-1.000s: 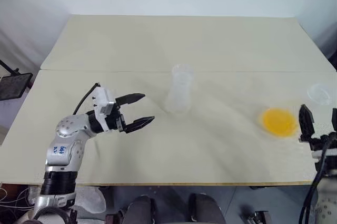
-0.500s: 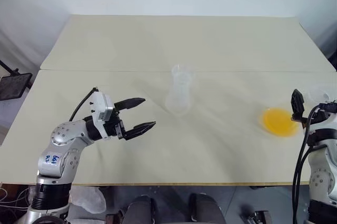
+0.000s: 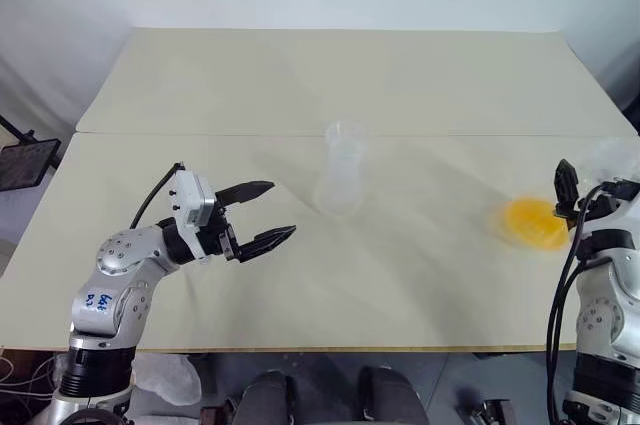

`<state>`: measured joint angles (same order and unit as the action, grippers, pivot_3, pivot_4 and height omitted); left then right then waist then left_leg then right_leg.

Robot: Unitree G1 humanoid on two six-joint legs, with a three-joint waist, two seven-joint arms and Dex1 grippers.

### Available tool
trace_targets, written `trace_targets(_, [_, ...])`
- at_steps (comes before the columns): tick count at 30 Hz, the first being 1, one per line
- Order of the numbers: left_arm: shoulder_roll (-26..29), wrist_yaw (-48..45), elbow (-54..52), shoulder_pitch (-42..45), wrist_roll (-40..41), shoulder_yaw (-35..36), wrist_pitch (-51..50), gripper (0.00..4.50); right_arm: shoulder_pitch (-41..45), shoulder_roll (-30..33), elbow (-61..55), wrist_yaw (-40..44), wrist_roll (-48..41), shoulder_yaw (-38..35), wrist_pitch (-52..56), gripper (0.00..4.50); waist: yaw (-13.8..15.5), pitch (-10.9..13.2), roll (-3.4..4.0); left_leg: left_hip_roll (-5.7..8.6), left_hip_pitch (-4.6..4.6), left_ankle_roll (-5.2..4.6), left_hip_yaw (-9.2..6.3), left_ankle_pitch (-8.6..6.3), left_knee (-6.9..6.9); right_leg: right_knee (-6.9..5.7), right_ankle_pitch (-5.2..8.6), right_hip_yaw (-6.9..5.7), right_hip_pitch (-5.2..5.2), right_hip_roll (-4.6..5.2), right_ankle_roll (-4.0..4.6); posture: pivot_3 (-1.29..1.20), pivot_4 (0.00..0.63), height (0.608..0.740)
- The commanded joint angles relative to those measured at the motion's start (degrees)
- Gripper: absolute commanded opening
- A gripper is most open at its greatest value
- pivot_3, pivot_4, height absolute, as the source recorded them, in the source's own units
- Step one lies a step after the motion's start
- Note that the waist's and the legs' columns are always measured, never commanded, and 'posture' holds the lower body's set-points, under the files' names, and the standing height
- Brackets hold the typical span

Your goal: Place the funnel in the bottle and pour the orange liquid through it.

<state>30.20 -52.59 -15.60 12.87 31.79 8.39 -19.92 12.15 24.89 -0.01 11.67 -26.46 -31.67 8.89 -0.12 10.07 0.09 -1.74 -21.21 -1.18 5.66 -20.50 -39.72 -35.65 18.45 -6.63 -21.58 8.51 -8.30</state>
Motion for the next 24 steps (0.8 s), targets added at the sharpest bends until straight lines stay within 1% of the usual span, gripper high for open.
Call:
trace_targets(1, [0.3,0.3,-2.5,0.2,1.1,0.5,0.9,4.5,0.6,0.3,-0.5,1.2,-0.5,-0.3,-1.8,2.91,0.0,0.0,0.0,0.0,0.0,0.0,0.0,0.0,0.0,0.0,0.0,0.0,0.0,0.0,0.0,0.0,0.15,0.74])
trace_targets(9, [0.7,0.3,-2.3,0.0,1.0,0.8,1.1,4.5,-1.1,-1.6,-2.8,2.9,-1.0,0.5,-2.9,2.91,0.0,0.0,0.0,-0.01,0.0,0.0,0.0,0.0,0.01,0.01,0.0,0.0,0.0,-0.01,0.0,0.0,0.15,0.74])
trace_targets(13, [0.7,0.2,-1.8,0.5,0.8,0.6,1.1,4.5,-1.2,-2.9,-5.0,4.9,-1.8,1.1,-5.3,2.9,-0.2,0.0,0.02,-0.03,0.01,0.01,0.01,0.0,0.04,0.01,0.0,0.0,-0.01,-0.03,0.0,0.0,0.15,0.74])
trace_targets(24, [0.8,0.0,-1.7,0.5,0.7,0.7,1.5,4.5,-4.2,-2.8,-5.5,5.0,-0.3,1.9,-5.9,2.9,0.0,0.0,0.03,-0.01,-0.01,0.01,0.01,0.0,0.05,0.02,0.0,0.01,-0.03,0.0,0.0,0.0,0.15,0.74])
